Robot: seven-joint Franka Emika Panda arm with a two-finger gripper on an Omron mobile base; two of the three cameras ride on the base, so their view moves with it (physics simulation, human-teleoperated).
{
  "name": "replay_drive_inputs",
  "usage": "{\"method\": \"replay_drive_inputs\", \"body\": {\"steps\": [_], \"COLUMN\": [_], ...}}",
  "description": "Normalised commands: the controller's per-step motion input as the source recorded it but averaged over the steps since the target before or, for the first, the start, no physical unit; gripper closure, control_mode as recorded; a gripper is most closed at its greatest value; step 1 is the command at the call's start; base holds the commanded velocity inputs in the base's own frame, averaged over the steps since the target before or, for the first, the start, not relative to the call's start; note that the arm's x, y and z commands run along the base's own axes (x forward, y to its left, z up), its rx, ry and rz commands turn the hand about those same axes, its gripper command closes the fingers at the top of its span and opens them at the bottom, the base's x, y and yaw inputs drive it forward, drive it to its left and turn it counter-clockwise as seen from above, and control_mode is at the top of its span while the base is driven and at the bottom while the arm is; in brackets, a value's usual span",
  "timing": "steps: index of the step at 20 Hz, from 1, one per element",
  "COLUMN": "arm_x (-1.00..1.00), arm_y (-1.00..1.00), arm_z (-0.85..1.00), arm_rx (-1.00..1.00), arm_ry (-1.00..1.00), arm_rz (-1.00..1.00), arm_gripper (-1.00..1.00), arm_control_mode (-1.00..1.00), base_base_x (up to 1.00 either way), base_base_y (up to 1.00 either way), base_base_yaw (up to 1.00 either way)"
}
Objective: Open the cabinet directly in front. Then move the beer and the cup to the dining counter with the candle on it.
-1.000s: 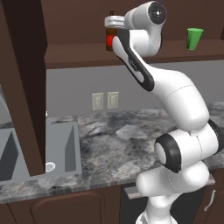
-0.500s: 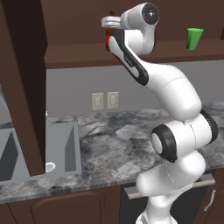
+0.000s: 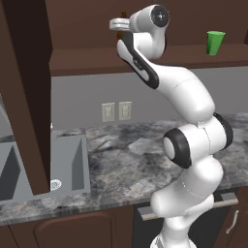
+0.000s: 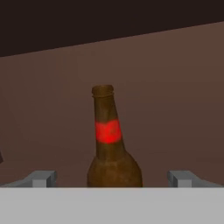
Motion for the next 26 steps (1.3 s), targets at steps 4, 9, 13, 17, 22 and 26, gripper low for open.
{"method": "replay_drive_inputs", "body": {"steps": [4, 9, 13, 17, 22, 26], "arm_x": [0.34, 0.33, 0.33, 0.32, 0.30, 0.23], "arm_y": [0.04, 0.04, 0.06, 0.08, 0.06, 0.02], "arm_z": [0.00, 0.00, 0.00, 0.00, 0.00, 0.00], "arm_rx": [0.00, 0.00, 0.00, 0.00, 0.00, 0.00], "arm_ry": [0.00, 0.00, 0.00, 0.00, 0.00, 0.00], "arm_rz": [0.00, 0.00, 0.00, 0.00, 0.00, 0.00], "arm_gripper": [-1.00, -1.00, -1.00, -1.00, -1.00, 1.00], "arm_control_mode": [-1.00, -1.00, -1.00, -1.00, -1.00, -1.00], "base_base_x": [0.00, 0.00, 0.00, 0.00, 0.00, 0.00], "base_base_y": [0.00, 0.00, 0.00, 0.00, 0.00, 0.00], "base_base_yaw": [0.00, 0.00, 0.00, 0.00, 0.00, 0.00]}}
